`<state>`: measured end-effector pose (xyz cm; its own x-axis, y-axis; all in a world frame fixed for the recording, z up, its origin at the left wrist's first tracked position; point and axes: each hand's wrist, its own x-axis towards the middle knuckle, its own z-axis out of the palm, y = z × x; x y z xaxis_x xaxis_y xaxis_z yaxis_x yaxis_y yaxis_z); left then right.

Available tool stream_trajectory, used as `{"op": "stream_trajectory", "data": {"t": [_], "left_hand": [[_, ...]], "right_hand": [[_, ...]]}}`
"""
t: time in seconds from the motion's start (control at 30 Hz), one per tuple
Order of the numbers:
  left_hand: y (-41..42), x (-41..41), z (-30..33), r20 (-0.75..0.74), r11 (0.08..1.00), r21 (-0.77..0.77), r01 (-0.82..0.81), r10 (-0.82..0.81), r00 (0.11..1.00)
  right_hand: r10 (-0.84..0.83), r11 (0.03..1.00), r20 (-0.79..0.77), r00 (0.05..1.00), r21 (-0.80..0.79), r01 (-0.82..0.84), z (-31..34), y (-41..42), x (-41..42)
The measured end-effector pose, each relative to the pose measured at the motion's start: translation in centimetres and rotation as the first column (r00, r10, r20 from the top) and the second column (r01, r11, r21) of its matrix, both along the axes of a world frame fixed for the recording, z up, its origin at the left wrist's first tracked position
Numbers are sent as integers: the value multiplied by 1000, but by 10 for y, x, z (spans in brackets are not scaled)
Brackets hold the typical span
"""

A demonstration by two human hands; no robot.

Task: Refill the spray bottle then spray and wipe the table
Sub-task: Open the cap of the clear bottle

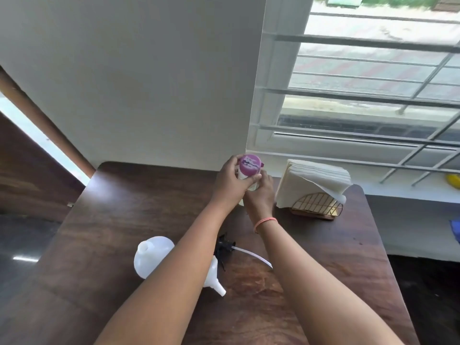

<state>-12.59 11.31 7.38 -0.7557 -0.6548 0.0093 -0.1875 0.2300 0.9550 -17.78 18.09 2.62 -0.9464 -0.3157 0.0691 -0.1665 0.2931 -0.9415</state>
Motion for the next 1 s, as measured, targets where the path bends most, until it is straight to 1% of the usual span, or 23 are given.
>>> {"op": "stream_trajectory", "data": {"t": [0.07, 0.13, 0.2, 0.27, 0.33, 0.4, 0.43, 0.53, 0.6, 0.73, 0.87, 0.93, 1.0], "left_hand": [[7, 14, 10, -42, 1000, 6, 4, -4, 999], [15, 29, 27, -90, 999, 21, 31, -29, 995], [20, 42, 46, -123, 994, 61, 93, -85, 989], [23, 53, 64, -134, 970, 126, 207, -190, 973], [31, 64, 78, -125, 934, 142, 328, -311, 942], [41, 77, 90, -133, 894, 113, 434, -419, 898], [45, 82, 95, -160, 875, 91, 476, -459, 874], [66, 103, 98, -260, 839, -16, 543, -528, 808], [83, 116, 89, -275, 862, -50, 504, -497, 823], [122, 143, 62, -273, 934, -82, 349, -357, 893], [163, 160, 37, -240, 983, -56, 173, -181, 954], [177, 166, 25, -227, 991, -55, 125, -134, 965], [190, 170, 16, -217, 995, -5, 98, -97, 971]], "right_hand": [[12, 1000, -29, 1000, -14, -12, 9, 9, 10], [17, 999, -94, 995, -31, -20, 23, 22, 19], [87, 992, -151, 985, -78, -100, 39, 35, 26], [252, 942, -73, 965, -209, -262, 59, 45, 36], [374, 883, -40, 926, -291, -369, 73, 59, 51], [406, 878, -21, 913, -266, -397, 88, 78, 71], [424, 878, 10, 906, -251, -408, 95, 87, 78], [488, 861, 166, 857, -256, -440, 103, 117, 102], [485, 865, 196, 852, -253, -434, 98, 131, 114], [408, 901, 187, 894, -239, -361, 71, 150, 134], [392, 909, 214, 895, -235, -343, 39, 172, 149], [384, 916, 216, 897, -214, -341, 23, 181, 153], [385, 919, 237, 892, -193, -345, 9, 190, 155]]}}
